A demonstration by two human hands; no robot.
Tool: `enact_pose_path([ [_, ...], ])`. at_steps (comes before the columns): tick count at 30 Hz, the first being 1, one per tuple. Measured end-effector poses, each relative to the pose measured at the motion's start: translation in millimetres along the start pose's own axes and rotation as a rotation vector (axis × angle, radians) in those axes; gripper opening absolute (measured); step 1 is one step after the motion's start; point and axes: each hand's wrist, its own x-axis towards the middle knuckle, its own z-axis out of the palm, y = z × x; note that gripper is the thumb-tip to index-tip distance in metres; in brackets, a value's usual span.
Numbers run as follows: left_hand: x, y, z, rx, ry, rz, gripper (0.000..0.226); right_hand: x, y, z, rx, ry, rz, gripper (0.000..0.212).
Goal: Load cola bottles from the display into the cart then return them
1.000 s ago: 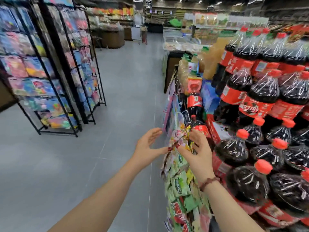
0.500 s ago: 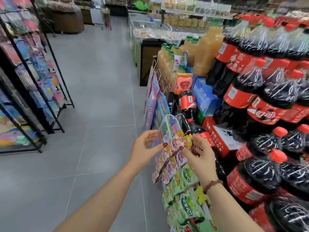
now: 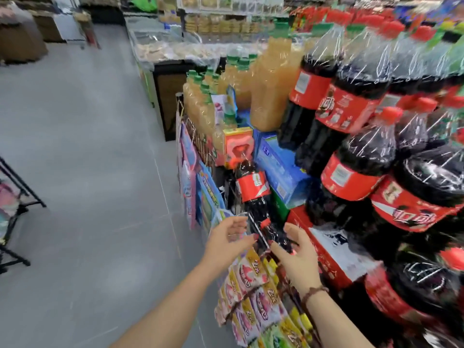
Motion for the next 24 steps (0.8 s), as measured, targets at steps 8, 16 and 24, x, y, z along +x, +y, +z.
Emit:
enact_pose_path([
  [8,85,-30,1,0.008,-0.139,-0.053,0.029,60,32,30,-0.213,0.097,0.183,0.042],
  [16,145,-44,-3,-0.006,-0.348,-0.101,0.024,103,26,52,-0.811,-0.046,0.372,0.047],
  [24,172,-38,2,0.018,-0.539,-0.099,0.028,106,20,58,-0.926,-0.008,0.355,0.037],
])
